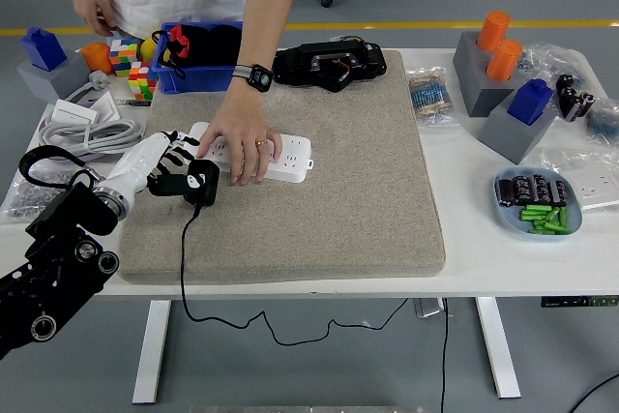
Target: Press the white button,pick up the black plug,place it near the board,insert it into the board
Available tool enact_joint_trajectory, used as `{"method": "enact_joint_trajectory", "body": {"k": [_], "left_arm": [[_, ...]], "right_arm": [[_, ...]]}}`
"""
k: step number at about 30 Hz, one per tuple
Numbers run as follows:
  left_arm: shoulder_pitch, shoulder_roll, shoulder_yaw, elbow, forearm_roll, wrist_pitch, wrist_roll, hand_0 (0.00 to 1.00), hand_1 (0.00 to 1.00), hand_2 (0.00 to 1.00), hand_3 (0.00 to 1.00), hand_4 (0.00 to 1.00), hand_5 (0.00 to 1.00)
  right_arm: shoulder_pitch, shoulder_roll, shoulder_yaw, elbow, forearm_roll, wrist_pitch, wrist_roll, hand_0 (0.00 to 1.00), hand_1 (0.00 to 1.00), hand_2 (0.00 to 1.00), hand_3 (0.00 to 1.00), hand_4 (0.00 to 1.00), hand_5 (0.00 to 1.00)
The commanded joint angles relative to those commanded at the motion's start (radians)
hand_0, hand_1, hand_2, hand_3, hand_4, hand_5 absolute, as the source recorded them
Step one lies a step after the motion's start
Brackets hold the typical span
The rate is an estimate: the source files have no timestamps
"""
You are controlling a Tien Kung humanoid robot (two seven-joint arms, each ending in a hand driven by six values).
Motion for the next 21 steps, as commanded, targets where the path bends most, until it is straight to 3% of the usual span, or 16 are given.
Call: {"method": "enact_joint_trajectory", "body": {"k": [1, 6, 7, 18, 21], "left_arm": [[0.001, 0.0, 0.006, -0.002, -0.002, -0.003, 0.006, 0.444, 0.647, 0.66, 0.79, 0.806, 0.687], [0.005, -0.003, 0.029, -0.011, -0.008, -0.013, 0.027, 0.444, 0.647, 0.66, 0.79, 0.806, 0.687], [0.006, -0.004, 0.031, -0.012, -0.009, -0.014, 0.029, 0.464, 0.688, 0.697, 0.822, 0.838, 0.823], [0.009, -0.005, 0.048, -0.021, 0.011, -0.029, 0.052, 0.466, 0.689, 0.701, 0.827, 0.846, 0.831], [0.01, -0.003, 0.049, -0.026, 0.022, -0.033, 0.056, 0.463, 0.69, 0.702, 0.828, 0.848, 0.787]], "right_arm": [[0.0, 0.0, -0.001, 0.0, 0.0, 0.0, 0.0, 0.717, 0.685, 0.677, 0.624, 0.673, 0.389], [0.0, 0.0, -0.001, 0.001, 0.0, 0.0, 0.0, 0.717, 0.685, 0.677, 0.624, 0.673, 0.389], [0.0, 0.0, -0.001, 0.001, 0.0, 0.0, 0.0, 0.715, 0.685, 0.677, 0.625, 0.673, 0.388], [0.001, 0.0, -0.001, 0.0, 0.001, 0.0, 0.0, 0.716, 0.685, 0.677, 0.624, 0.672, 0.388], [0.001, 0.0, -0.001, 0.0, 0.001, 0.0, 0.0, 0.717, 0.685, 0.677, 0.624, 0.67, 0.388]]}}
